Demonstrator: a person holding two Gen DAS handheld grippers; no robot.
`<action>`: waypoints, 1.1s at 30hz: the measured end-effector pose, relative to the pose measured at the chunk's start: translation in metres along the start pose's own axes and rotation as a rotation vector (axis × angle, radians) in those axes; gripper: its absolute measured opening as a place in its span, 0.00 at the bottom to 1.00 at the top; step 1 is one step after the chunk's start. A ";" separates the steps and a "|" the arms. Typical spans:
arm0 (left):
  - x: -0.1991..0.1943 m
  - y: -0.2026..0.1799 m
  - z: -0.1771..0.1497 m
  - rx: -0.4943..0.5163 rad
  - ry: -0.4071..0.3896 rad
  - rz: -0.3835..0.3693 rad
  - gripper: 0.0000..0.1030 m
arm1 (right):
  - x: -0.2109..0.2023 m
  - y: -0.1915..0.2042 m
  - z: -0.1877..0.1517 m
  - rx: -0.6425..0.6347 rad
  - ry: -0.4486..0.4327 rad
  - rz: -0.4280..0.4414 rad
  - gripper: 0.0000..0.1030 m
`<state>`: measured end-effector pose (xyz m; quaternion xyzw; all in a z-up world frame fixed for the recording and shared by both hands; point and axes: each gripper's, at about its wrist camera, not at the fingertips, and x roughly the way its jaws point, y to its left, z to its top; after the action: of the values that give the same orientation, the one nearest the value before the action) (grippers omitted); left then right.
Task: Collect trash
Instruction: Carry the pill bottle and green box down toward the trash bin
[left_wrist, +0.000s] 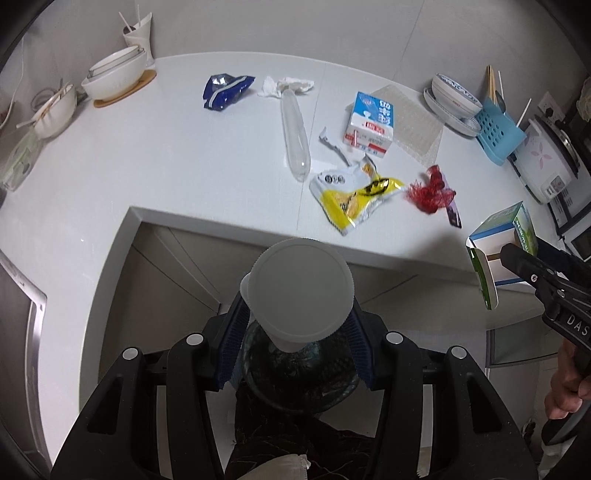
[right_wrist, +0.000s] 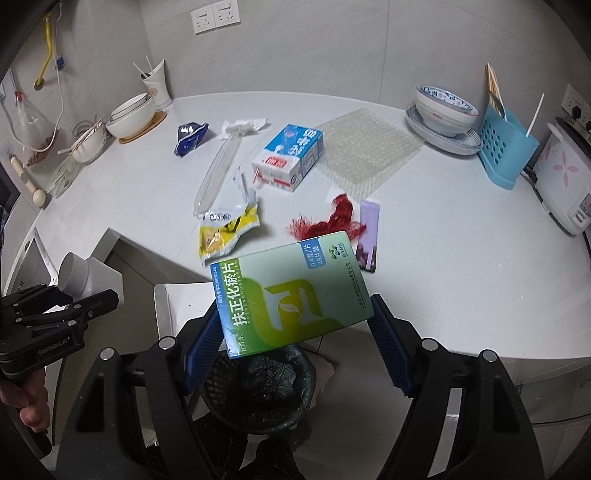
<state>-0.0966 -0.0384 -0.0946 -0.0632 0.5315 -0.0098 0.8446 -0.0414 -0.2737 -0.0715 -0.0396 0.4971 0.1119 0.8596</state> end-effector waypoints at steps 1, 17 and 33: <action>0.002 0.000 -0.005 -0.001 0.003 0.000 0.48 | 0.001 0.001 -0.005 -0.003 0.006 0.003 0.70; 0.050 0.004 -0.056 -0.034 0.050 -0.022 0.48 | 0.044 0.004 -0.081 -0.025 0.096 0.073 0.70; 0.097 -0.008 -0.076 0.015 0.055 -0.021 0.48 | 0.108 -0.019 -0.119 0.011 0.171 0.030 0.70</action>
<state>-0.1222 -0.0617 -0.2134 -0.0622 0.5538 -0.0243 0.8299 -0.0855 -0.2968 -0.2253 -0.0369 0.5697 0.1185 0.8124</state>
